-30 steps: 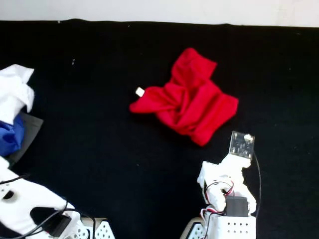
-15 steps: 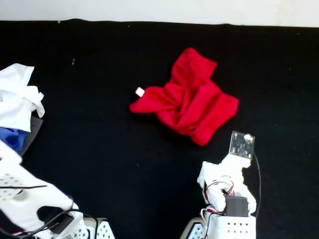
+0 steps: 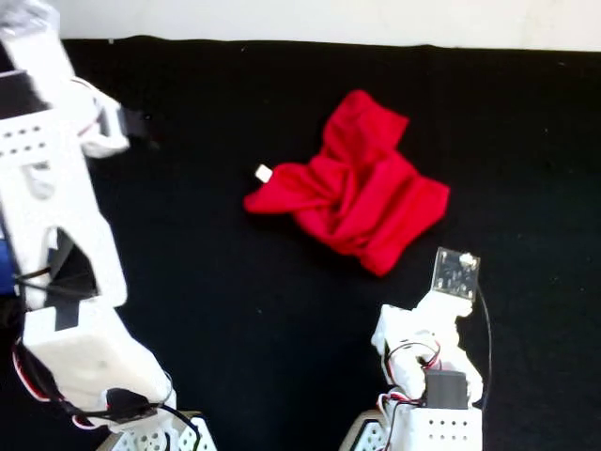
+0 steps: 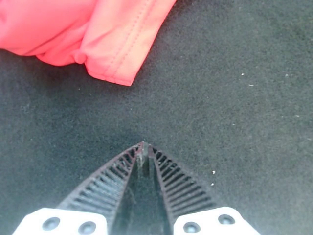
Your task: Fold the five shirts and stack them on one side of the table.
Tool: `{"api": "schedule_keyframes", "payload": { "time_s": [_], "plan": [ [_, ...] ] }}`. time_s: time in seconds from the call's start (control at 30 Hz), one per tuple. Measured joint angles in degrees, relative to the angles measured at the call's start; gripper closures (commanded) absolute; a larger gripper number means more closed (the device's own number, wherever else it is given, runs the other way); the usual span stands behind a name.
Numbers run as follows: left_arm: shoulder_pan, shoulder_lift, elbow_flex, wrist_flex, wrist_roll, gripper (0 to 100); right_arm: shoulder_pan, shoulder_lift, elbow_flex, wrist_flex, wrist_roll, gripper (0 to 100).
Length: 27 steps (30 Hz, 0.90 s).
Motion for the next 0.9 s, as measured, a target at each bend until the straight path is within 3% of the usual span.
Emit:
{"api": "schedule_keyframes", "payload": {
  "time_s": [0.1,0.4,0.57,0.63,0.9],
  "plan": [
    [0.7,0.0,5.8,0.0,-0.1,64,0.0,0.0,0.0,-2.2,0.0,98.9],
    [1.0,0.0,13.5,-0.3,-0.1,64,-2.2,0.0,0.0,-24.1,0.5,96.4],
    [1.0,0.0,13.7,-0.3,-0.1,64,-5.1,0.0,-1.4,-27.5,15.3,83.4],
    [1.0,0.0,13.7,-0.3,-0.1,64,-5.2,0.0,-4.7,-28.7,20.9,82.9],
    [1.0,0.0,13.7,-0.3,-0.1,64,-5.2,2.4,-27.1,-30.9,23.5,82.9]
  ]
}}
